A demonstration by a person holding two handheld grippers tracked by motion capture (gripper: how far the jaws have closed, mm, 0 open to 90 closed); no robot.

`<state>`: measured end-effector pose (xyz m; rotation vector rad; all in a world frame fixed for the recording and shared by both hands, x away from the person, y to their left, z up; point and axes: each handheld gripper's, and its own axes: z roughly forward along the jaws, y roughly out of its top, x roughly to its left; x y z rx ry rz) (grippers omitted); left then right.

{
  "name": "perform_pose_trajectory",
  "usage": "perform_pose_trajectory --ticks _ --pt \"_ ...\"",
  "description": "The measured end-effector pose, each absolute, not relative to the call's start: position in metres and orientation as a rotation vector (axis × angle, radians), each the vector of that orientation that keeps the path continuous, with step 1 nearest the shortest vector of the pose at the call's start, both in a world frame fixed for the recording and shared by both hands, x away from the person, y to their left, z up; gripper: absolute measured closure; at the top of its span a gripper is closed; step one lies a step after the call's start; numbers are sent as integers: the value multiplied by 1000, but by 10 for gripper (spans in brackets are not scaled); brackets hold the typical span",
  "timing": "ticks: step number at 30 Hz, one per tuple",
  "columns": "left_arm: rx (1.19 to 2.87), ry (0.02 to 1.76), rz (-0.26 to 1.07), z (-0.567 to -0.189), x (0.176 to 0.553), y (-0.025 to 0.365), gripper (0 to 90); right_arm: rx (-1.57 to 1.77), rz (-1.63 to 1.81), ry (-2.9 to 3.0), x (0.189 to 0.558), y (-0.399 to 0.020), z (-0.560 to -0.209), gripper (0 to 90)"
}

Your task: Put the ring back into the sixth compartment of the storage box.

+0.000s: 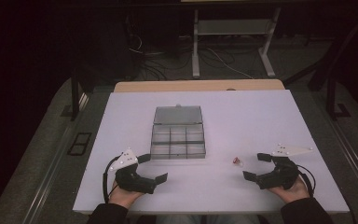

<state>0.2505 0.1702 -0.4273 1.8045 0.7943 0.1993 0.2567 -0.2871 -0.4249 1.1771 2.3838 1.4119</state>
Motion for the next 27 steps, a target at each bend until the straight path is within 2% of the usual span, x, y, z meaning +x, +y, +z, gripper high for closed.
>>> perform_pose_trajectory --ticks 27 --pt "1813 784 189 -427 252 167 0 1169 1388 2421 258 -284 -423 6"
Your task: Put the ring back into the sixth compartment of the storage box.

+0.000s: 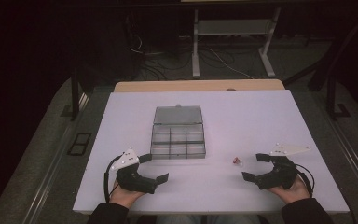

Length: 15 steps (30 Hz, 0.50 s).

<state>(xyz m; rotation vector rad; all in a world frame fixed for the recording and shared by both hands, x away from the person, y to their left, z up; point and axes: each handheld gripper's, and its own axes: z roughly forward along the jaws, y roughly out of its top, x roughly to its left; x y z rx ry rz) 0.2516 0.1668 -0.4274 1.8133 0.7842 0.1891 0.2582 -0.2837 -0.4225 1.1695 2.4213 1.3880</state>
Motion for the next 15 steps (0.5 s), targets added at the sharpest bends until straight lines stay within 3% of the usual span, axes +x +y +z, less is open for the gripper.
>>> perform_pose_trajectory --ticks 15 --pt "1829 771 177 -428 251 162 0 1138 1356 2463 265 -280 -414 6"
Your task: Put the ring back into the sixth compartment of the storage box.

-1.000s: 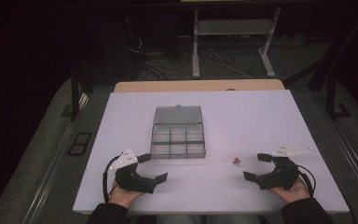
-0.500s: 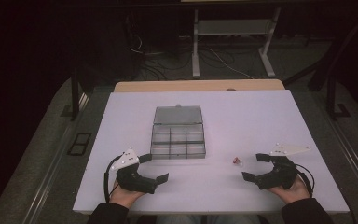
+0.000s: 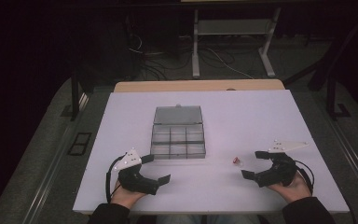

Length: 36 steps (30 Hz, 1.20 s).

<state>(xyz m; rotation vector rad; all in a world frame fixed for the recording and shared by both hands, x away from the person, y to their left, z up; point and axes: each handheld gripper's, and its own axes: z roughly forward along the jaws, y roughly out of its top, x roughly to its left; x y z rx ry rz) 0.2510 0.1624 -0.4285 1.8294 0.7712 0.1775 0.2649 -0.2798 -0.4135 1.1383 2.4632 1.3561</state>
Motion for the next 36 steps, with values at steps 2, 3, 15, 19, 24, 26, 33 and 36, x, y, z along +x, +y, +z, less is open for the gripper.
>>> perform_pose_trajectory --ticks 2,3,15,19,24,26,33,36 --pt "1829 771 178 -429 251 163 0 1126 1347 2476 267 -279 -412 6" --pt "1829 771 178 -429 251 163 0 1123 1343 2480 268 -278 -412 6" --pt "1839 770 177 -429 251 162 0 1124 1290 2522 282 -271 -411 6" --pt "1838 770 177 -429 251 162 0 1120 1277 2535 286 -270 -412 6" --pt "1843 766 177 -429 251 162 0 1120 1252 2567 290 -267 -415 6" --pt "1841 767 176 -429 251 162 0 1114 1233 2582 292 -266 -415 6" --pt "1839 769 175 -429 251 162 0 1059 1181 2641 300 -261 -411 6" --pt "1840 768 173 -429 251 162 0 1039 1162 2675 304 -258 -411 6"
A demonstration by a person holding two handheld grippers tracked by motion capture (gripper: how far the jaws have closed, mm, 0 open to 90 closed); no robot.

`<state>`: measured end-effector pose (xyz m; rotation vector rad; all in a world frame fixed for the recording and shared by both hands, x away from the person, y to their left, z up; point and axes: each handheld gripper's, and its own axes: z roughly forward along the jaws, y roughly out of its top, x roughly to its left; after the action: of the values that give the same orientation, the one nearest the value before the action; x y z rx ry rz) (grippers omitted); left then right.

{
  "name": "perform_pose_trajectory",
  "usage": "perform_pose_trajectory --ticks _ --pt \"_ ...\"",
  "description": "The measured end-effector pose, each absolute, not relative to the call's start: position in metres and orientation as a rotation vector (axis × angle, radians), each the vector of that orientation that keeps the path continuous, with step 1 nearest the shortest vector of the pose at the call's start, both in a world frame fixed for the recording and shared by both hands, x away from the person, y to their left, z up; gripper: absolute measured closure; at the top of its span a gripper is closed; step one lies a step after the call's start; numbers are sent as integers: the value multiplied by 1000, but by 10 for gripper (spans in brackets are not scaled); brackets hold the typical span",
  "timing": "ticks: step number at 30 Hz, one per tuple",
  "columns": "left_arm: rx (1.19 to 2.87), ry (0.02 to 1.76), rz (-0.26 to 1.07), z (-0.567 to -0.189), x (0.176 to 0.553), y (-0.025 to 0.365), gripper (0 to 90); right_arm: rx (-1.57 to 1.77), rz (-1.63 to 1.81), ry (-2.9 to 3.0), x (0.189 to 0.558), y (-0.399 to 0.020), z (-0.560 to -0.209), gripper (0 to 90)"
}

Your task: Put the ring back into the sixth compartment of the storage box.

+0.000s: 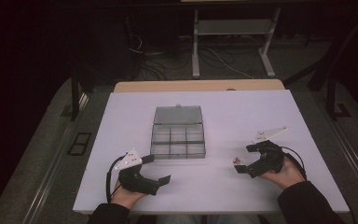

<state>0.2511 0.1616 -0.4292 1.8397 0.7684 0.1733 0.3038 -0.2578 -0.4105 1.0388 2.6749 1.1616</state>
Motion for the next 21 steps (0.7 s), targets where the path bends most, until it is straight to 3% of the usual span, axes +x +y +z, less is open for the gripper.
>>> perform_pose_trajectory --ticks 17,19,21 --pt "1845 764 171 -430 251 161 0 954 1043 2797 325 -248 -429 6" --pt "1845 764 170 -430 251 161 0 950 990 2820 327 -249 -431 148" --pt "1846 763 169 -430 251 161 0 940 988 2822 327 -250 -432 169"
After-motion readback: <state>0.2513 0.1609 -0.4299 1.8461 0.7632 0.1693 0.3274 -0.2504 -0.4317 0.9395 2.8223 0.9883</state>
